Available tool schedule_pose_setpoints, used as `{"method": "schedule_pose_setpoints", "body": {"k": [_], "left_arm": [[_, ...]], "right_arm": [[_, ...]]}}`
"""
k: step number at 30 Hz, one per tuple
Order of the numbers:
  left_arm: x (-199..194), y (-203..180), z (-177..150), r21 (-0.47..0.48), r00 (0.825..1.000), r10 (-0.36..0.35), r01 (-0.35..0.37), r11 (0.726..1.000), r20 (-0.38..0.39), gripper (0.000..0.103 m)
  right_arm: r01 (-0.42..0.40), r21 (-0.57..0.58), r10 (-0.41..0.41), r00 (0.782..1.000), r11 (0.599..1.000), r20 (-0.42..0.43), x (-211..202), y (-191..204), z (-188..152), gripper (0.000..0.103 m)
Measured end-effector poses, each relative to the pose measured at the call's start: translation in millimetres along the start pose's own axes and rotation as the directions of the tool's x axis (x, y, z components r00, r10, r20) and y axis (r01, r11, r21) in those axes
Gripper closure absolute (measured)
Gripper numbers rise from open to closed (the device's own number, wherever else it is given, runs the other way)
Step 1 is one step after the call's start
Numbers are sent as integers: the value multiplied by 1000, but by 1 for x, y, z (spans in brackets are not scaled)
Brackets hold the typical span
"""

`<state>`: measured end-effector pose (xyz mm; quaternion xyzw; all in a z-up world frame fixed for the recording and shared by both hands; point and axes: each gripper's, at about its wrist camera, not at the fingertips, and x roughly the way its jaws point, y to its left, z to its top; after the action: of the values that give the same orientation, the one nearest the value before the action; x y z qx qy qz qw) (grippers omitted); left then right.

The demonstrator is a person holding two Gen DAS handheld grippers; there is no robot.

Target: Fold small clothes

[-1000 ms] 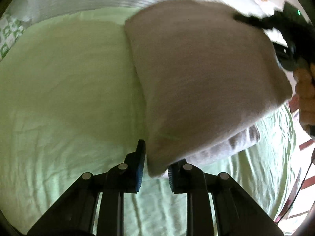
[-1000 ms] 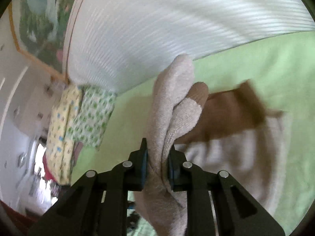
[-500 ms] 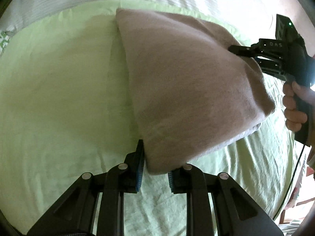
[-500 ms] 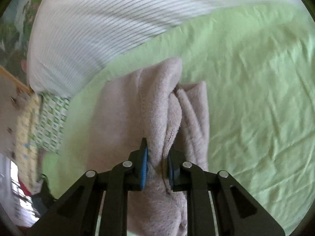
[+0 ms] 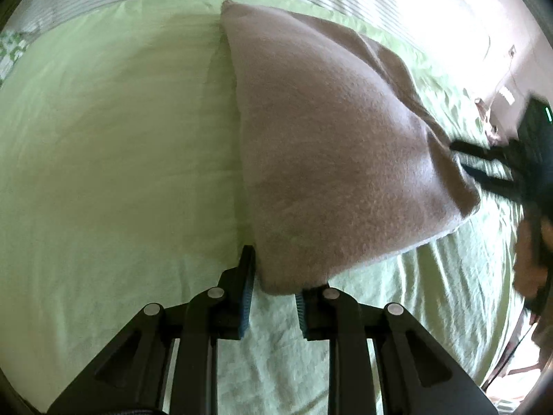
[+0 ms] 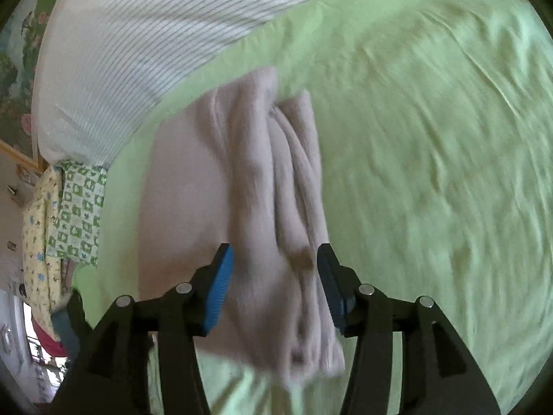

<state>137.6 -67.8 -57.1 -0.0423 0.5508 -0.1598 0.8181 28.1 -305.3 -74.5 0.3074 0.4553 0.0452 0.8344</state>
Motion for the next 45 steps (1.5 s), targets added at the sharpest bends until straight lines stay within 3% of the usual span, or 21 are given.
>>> {"method": "schedule_pose_setpoints", "body": {"k": [4, 6, 7, 11, 16, 20, 22, 25, 28, 30, 31, 34, 40, 45], "left_arm": [[-3, 4, -3, -29, 1000, -17, 17, 999, 6, 81], [-4, 5, -5, -34, 1000, -24, 24, 999, 6, 90], [-4, 4, -6, -36, 999, -35, 35, 999, 9, 90], [-7, 0, -8, -37, 997, -65, 66, 997, 28, 94], [8, 2, -15, -42, 998, -60, 60, 997, -13, 97], [5, 3, -15, -44, 997, -76, 75, 996, -23, 96], [-1, 6, -15, -51, 996, -90, 89, 995, -26, 96], [-15, 12, -13, -71, 994, -105, 104, 992, -22, 87], [-29, 18, -9, -103, 991, -131, 129, 986, -11, 70], [-38, 22, -5, -117, 989, -147, 147, 982, 7, 50], [-41, 21, -4, -128, 988, -153, 154, 980, 24, 45], [-47, 22, 11, -166, 976, -212, 218, 962, 52, 43], [-42, 24, 44, -170, 981, -188, 194, 966, 52, 39], [-28, 30, 65, -228, 977, -212, 215, 950, 40, 38]], "right_arm": [[-12, 10, 12, 1000, 1000, 5, -10, -17, -32, 52], [3, -28, -3, 1000, 1000, 3, -6, -15, -38, 84], [-9, -16, 9, 1000, 1000, -4, -4, -16, -38, 90], [-26, -5, 26, 997, 1000, 76, -29, -17, -38, 95], [41, -1, -41, 999, 999, -3, -3, -36, -48, 97], [73, -13, -73, 997, 997, 2, -9, -29, -46, 97], [92, -19, -93, 996, 996, -17, -8, -25, -44, 94], [87, -30, -87, 996, 996, -17, -13, -13, -39, 74], [65, -32, -64, 998, 997, 26, -26, -6, -32, 58], [57, -23, -55, 997, 998, 62, -34, -4, -29, 41], [53, -16, -51, 995, 998, 85, -38, -4, -27, 33], [47, -4, -46, 993, 999, 109, -37, -2, -17, 31], [33, 44, -38, 992, 998, 116, -21, 0, 10, 30], [22, 57, -29, 992, 998, 124, -4, 4, 36, 29]]}}
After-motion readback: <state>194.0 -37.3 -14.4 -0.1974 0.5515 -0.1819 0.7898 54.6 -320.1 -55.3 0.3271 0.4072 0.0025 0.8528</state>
